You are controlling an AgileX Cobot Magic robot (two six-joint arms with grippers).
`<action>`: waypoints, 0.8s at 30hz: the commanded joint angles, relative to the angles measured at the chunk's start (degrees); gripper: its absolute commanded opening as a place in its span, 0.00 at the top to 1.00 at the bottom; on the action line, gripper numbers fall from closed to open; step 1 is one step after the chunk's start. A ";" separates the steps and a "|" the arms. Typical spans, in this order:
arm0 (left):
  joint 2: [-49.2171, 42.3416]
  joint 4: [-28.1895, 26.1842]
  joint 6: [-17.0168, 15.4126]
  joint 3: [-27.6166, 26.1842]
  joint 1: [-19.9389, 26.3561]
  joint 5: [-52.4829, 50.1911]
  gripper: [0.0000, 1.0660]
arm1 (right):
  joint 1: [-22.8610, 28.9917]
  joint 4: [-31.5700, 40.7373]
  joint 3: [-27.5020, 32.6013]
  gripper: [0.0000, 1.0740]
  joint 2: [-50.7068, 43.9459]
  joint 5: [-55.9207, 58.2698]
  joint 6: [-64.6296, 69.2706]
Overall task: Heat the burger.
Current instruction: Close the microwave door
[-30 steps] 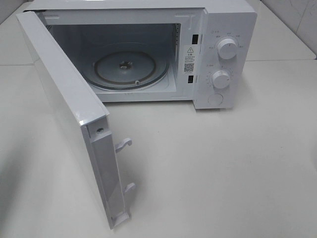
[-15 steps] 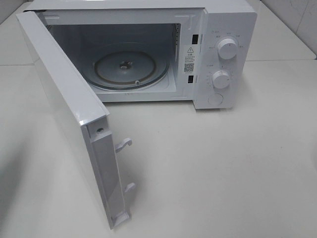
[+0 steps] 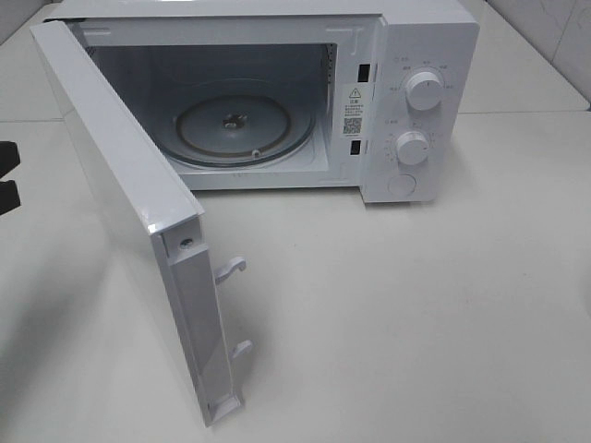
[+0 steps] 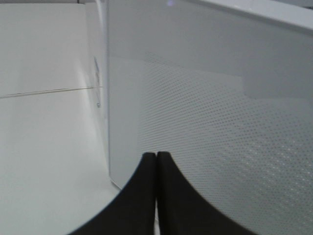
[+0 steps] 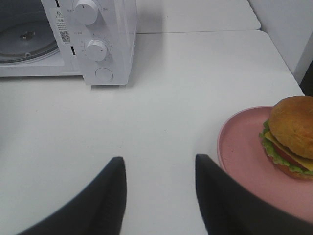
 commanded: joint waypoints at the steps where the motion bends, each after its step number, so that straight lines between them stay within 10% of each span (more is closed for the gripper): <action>1: 3.04 7.51 -6.25 -3.78 -0.23 -1.72 1.00 | -0.06 -0.29 0.23 0.56 -1.49 -0.57 0.00; 24: 13.41 6.53 -5.50 -11.06 -7.51 0.80 1.00 | -0.06 -0.29 0.23 0.56 -1.49 -0.57 0.00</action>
